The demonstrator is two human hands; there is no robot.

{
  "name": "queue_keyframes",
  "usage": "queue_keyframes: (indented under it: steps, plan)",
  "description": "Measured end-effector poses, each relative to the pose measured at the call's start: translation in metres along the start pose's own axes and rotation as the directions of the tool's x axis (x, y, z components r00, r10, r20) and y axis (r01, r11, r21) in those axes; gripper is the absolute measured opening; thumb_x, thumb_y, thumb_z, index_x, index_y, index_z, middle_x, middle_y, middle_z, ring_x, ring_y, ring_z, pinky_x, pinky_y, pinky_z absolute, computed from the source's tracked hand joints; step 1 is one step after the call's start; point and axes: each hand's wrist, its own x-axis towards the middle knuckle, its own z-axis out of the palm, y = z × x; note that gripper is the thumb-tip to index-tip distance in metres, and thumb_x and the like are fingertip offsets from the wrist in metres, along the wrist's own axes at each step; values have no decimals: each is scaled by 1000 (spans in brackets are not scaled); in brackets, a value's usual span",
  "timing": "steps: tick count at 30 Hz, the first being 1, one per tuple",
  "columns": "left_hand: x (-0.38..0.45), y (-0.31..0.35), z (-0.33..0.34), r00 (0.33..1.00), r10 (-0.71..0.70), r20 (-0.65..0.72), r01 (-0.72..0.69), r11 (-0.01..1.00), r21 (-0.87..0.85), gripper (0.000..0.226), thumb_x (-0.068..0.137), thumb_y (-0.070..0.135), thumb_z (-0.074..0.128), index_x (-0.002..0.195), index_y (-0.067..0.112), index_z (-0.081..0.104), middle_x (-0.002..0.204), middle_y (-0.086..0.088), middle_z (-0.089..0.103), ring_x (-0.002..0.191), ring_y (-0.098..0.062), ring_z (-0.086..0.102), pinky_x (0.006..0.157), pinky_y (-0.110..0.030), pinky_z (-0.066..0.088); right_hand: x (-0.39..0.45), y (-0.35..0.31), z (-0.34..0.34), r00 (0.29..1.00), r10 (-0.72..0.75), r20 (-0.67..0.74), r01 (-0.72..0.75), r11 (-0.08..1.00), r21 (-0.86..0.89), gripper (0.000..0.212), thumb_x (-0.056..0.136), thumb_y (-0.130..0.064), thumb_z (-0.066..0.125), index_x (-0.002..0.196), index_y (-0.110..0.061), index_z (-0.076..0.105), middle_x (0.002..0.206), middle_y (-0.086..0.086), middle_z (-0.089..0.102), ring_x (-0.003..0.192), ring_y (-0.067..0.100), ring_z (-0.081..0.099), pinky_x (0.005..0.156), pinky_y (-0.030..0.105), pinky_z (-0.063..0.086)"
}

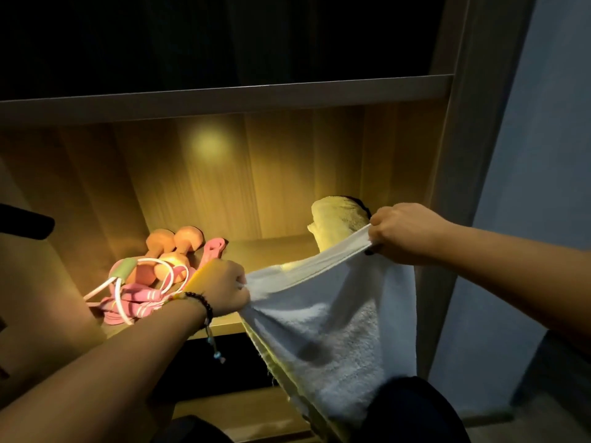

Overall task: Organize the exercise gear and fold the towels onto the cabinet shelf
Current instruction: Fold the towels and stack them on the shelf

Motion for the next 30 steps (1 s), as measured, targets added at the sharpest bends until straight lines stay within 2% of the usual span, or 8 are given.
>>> queue_keyframes:
  steps: [4,7,10,14,18,23,27,30]
  plan:
    - [27,1,-19,921,-258,-292,219,963,-159,14,67,20,59,57,11,61,67,-9,60,59,-23,53,49,-22,40,-2,6,-3,990,122,-65,-123,992,-9,32,95,-45,48,101,-22,69,86,-6,50,80,12,50,66,23,41]
    - [34,9,-30,995,1,-96,24,966,256,14,81,20,54,68,16,55,81,-5,63,69,-22,50,59,-30,42,-5,-6,12,975,222,-10,-223,973,-57,36,96,-48,40,98,-23,66,84,-6,50,76,13,47,73,28,30]
    - [36,11,-43,989,135,-61,-102,921,375,7,84,18,51,80,20,56,80,3,53,69,-15,43,53,-23,32,-8,-20,27,953,302,10,-302,953,-28,29,98,-43,38,106,-26,60,91,-5,48,85,15,49,76,33,24]
    - [36,0,-54,970,-73,-231,136,953,269,14,84,17,51,71,13,54,66,1,51,58,-14,45,47,-22,33,8,-31,15,893,430,-130,-426,903,57,29,96,-42,39,97,-27,64,84,-8,39,86,14,47,81,36,20]
    - [25,-16,-62,987,-8,-162,74,912,404,14,88,19,47,76,18,53,73,4,54,63,-14,52,55,-25,43,16,-26,-1,914,373,-160,-374,927,23,39,92,-53,41,91,-24,67,100,-3,36,105,17,34,91,41,18]
    - [6,-43,-50,910,-114,-399,159,984,82,16,84,13,55,74,18,43,67,2,45,63,-23,47,58,-30,36,13,-18,-18,962,239,-132,-244,970,-21,57,90,-64,28,71,-25,65,79,-8,50,84,12,41,91,38,24]
    - [3,-51,-46,926,-129,-355,158,986,55,24,75,7,60,60,18,44,65,0,49,63,-24,49,57,-29,38,16,-29,-20,974,223,-48,-219,973,78,51,93,-60,37,67,-23,61,70,-5,58,75,13,52,90,34,23]
    - [3,-56,-44,854,-315,-415,295,949,-113,20,68,14,60,52,16,49,56,2,53,55,-19,49,51,-25,37,8,-44,-11,936,208,-285,-182,977,115,29,86,-35,67,64,-16,68,69,-1,61,75,20,57,85,41,30]
